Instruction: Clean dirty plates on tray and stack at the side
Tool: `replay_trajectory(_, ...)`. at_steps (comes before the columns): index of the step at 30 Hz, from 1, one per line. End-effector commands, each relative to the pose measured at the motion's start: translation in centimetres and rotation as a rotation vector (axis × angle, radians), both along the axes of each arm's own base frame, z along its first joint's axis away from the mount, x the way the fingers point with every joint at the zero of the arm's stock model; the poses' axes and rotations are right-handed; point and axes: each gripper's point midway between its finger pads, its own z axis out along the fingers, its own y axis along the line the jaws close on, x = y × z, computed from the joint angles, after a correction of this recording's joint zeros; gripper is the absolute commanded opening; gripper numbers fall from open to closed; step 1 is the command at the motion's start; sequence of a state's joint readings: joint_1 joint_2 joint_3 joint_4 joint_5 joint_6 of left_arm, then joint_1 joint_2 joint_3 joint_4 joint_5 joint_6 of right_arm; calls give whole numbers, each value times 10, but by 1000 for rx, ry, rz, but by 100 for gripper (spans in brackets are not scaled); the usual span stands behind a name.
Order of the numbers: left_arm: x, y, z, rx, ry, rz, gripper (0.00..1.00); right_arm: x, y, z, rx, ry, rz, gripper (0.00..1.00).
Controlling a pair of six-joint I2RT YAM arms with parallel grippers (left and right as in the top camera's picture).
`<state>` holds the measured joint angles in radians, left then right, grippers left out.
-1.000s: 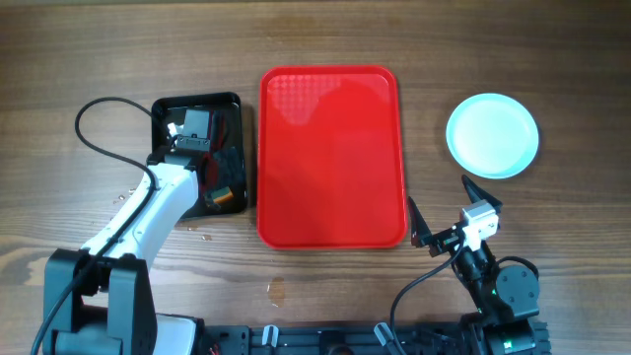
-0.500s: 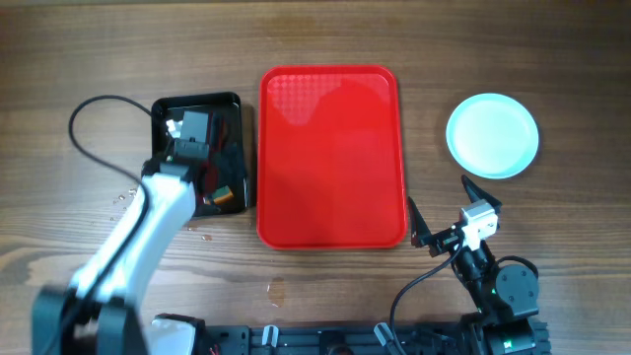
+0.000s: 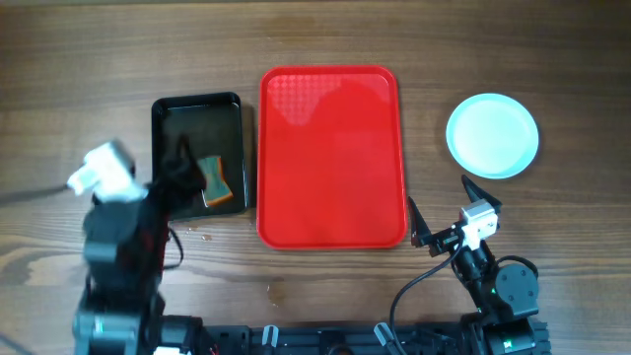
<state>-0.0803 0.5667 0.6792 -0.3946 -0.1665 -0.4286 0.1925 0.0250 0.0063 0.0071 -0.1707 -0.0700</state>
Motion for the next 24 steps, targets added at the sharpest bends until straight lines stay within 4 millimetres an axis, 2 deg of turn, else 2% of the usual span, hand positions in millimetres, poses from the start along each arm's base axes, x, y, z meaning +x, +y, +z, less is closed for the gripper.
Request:
replay_trajectory(1,-19,1,-6,31,-147,-41,100,2,-4,0,-8,-4,-24,100)
replay_trajectory(6,-33,1,-16,31,-308,-46,100,2,-4,0,-8,-4,-24,100)
replay_trajectory(11,-36,1,-36,32,-393,-47,100,2,-4,0,-8,-4,-24,100)
replay_trajectory(16,-29,0,-64,30,-346,-54,100,2,-4,0,-8,-4,-24,100)
replay_trajectory(21,-23,-1,-114,15,-218,-57,100,2,-4,0,-8,-4,-24,100)
replay_trajectory(24,-23,-3,-115,14,-217,-68,100,2,-4,0,-8,-4,-24,100)
